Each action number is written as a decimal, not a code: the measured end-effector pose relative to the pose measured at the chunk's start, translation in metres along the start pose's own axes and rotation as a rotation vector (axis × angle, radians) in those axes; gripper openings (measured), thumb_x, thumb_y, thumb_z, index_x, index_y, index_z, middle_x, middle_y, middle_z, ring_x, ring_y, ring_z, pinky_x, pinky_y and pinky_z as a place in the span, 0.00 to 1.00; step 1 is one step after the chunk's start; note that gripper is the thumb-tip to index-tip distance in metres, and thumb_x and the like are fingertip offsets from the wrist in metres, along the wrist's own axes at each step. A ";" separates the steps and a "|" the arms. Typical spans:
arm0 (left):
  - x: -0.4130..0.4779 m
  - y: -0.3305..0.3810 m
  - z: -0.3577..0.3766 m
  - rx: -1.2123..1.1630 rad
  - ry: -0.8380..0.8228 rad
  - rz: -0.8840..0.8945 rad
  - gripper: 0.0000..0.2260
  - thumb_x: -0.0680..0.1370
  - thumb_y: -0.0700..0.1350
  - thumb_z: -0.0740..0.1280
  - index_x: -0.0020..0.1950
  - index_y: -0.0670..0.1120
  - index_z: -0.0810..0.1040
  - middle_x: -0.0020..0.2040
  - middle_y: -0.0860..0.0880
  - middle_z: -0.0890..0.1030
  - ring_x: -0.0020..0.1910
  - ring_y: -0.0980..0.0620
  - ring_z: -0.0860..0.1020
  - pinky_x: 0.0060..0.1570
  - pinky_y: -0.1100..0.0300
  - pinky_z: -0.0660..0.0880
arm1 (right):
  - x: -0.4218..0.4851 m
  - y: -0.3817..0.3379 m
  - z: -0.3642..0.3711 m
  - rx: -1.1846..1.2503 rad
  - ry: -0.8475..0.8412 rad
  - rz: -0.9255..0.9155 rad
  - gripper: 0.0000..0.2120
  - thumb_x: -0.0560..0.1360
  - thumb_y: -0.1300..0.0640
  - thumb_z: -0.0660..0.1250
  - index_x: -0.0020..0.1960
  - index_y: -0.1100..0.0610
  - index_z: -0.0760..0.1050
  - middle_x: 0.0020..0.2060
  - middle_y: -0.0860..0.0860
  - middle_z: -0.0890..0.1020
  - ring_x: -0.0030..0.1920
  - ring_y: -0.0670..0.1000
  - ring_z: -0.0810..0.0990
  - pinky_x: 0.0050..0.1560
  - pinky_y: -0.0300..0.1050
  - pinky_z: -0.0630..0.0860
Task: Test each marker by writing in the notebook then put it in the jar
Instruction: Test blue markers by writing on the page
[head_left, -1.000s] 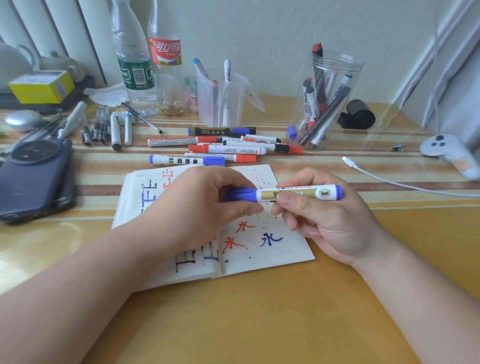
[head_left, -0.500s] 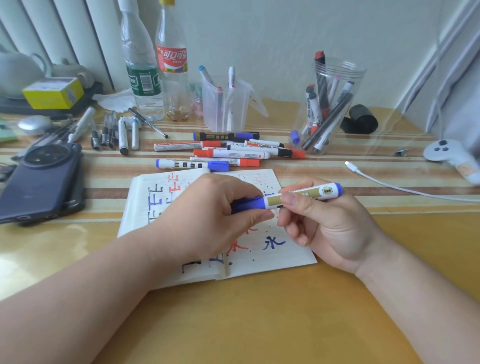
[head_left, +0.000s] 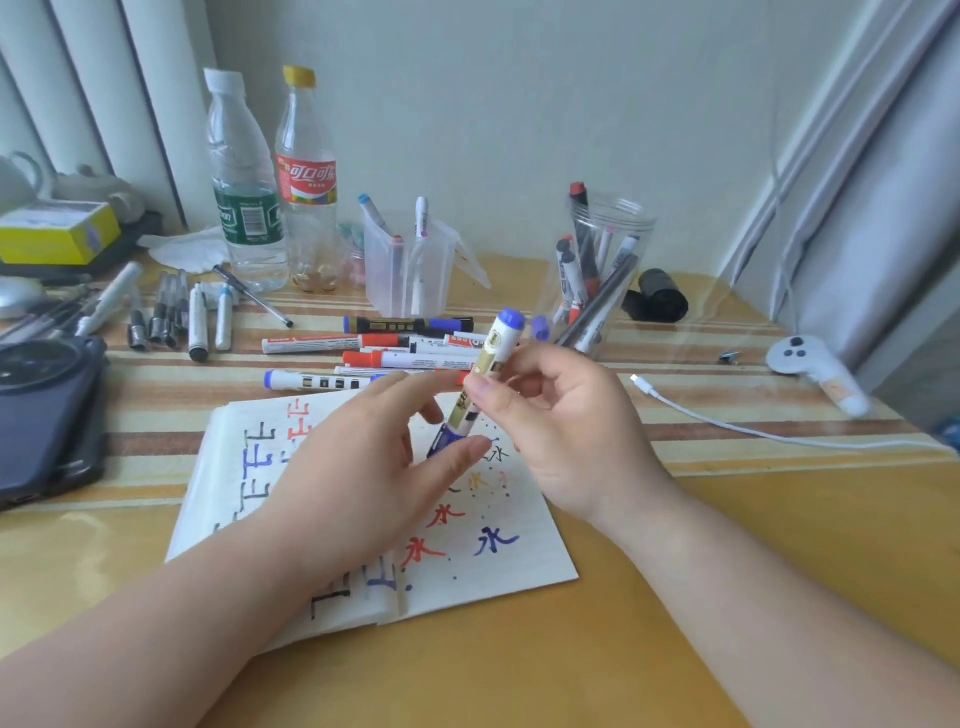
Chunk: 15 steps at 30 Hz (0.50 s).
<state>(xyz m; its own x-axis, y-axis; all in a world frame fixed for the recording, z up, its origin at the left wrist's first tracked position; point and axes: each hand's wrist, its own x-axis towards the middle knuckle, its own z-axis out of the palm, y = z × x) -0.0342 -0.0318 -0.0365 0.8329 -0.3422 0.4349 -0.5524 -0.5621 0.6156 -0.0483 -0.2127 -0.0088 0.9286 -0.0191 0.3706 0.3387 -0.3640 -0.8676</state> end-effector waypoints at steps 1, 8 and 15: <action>-0.001 0.001 0.001 -0.018 0.029 -0.017 0.22 0.72 0.68 0.64 0.65 0.68 0.68 0.51 0.64 0.74 0.43 0.59 0.77 0.40 0.61 0.73 | 0.005 -0.004 -0.001 -0.029 0.012 -0.017 0.06 0.75 0.51 0.74 0.46 0.53 0.81 0.37 0.46 0.84 0.38 0.45 0.82 0.42 0.43 0.76; -0.003 -0.002 0.000 0.011 0.042 -0.082 0.28 0.75 0.64 0.65 0.73 0.65 0.59 0.54 0.66 0.71 0.41 0.60 0.77 0.43 0.58 0.76 | 0.066 -0.028 -0.021 -0.216 0.309 -0.343 0.21 0.77 0.62 0.70 0.66 0.48 0.71 0.39 0.49 0.82 0.36 0.44 0.82 0.40 0.42 0.79; 0.000 -0.005 0.002 0.031 -0.006 -0.101 0.25 0.76 0.62 0.65 0.71 0.67 0.59 0.52 0.66 0.72 0.40 0.59 0.77 0.43 0.58 0.77 | 0.157 -0.039 -0.074 -0.372 0.780 -0.580 0.24 0.76 0.63 0.66 0.71 0.52 0.72 0.40 0.50 0.82 0.36 0.49 0.81 0.42 0.48 0.80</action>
<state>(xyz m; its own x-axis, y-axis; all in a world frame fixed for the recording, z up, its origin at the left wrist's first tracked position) -0.0318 -0.0302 -0.0406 0.8847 -0.2866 0.3677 -0.4641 -0.6171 0.6355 0.0736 -0.2701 0.1078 0.2370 -0.2978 0.9247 0.5107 -0.7715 -0.3794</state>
